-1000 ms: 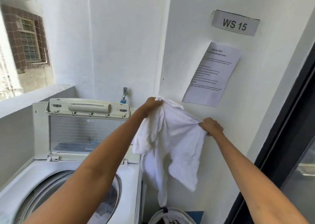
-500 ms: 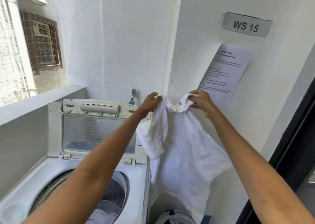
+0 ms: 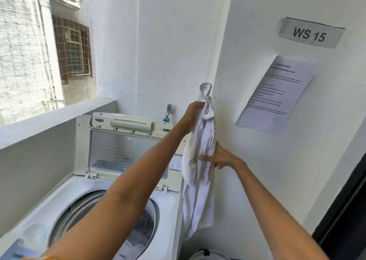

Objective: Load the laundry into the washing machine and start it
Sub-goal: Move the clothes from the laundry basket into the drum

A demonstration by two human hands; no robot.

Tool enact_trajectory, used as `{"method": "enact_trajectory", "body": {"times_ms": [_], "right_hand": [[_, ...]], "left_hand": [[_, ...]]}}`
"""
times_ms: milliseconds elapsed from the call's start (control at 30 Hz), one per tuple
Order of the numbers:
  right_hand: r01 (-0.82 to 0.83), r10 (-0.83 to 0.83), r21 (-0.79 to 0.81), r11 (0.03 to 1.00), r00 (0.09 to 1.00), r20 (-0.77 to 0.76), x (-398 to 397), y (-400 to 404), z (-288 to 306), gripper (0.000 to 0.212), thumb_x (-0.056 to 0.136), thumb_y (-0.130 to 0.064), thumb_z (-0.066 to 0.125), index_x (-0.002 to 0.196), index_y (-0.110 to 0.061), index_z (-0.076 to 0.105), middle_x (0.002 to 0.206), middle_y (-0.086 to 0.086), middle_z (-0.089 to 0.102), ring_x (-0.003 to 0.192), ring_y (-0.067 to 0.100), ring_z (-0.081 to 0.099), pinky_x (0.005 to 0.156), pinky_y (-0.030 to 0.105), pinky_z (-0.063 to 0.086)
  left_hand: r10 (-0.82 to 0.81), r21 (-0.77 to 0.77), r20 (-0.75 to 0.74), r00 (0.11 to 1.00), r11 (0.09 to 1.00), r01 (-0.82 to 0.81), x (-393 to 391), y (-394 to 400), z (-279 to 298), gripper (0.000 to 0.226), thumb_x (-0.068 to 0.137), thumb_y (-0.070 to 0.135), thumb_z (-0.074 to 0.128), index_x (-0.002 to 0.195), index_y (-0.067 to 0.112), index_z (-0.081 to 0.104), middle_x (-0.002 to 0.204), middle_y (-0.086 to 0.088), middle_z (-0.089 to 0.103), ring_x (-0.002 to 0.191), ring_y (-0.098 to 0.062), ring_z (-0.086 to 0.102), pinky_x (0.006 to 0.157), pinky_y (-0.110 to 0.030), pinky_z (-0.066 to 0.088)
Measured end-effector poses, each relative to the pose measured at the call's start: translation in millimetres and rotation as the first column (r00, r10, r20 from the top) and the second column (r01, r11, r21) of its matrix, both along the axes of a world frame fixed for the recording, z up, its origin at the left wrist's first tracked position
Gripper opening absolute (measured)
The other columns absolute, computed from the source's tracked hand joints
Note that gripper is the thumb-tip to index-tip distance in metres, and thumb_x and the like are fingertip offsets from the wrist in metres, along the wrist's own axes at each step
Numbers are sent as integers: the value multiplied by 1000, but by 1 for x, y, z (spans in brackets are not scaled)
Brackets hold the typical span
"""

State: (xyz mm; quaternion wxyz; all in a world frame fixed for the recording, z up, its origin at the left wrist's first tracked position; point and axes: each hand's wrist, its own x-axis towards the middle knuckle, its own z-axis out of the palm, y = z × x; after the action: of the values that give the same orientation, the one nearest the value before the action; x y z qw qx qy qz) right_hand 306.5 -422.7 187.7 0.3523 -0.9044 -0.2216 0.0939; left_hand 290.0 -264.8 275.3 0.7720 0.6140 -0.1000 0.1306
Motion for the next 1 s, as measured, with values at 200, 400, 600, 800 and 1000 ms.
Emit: {"method": "enact_trajectory", "body": {"times_ms": [200,400,600,800,1000], "right_hand": [[251,-250,508,824,965,-72,-24,108,3,36,94,-41,49,102,-8,60,101,16,65,97,33,64,80,41,55],[337,-414,763,552,905,-100,-50,181,49,35,95,-31,47,119,-7,59,118,15,64,108,34,58,81,31,40],[215,-365,652,727,925,102,-64,208,17,37,91,-37,54,116,-10,58,114,16,65,106,36,60,84,37,45],[-94,92,212,973,996,20,-66,232,-49,89,75,-55,68,142,-13,27,134,13,51,122,34,51,97,45,45],[-297,370,384,874,920,-131,-56,249,-96,66,76,-20,77,130,-15,39,117,7,56,102,20,60,79,37,55]], "left_hand": [[116,133,58,992,983,-123,-14,34,41,14,78,27,54,74,15,56,63,2,61,62,-11,56,61,-22,44],[352,201,136,926,906,-374,-40,92,77,25,99,30,46,87,14,59,77,1,61,69,-7,57,56,-14,45],[478,175,50,877,860,-479,-66,156,50,34,95,36,50,106,6,62,92,-8,64,81,-15,61,69,-21,48],[437,400,-135,889,845,-355,-90,211,-23,27,92,34,53,97,10,65,98,-12,65,88,-21,60,84,-33,46],[412,691,-350,841,720,-65,-117,234,-115,23,96,23,52,108,4,59,90,-2,57,77,-11,55,63,-18,44]]}}
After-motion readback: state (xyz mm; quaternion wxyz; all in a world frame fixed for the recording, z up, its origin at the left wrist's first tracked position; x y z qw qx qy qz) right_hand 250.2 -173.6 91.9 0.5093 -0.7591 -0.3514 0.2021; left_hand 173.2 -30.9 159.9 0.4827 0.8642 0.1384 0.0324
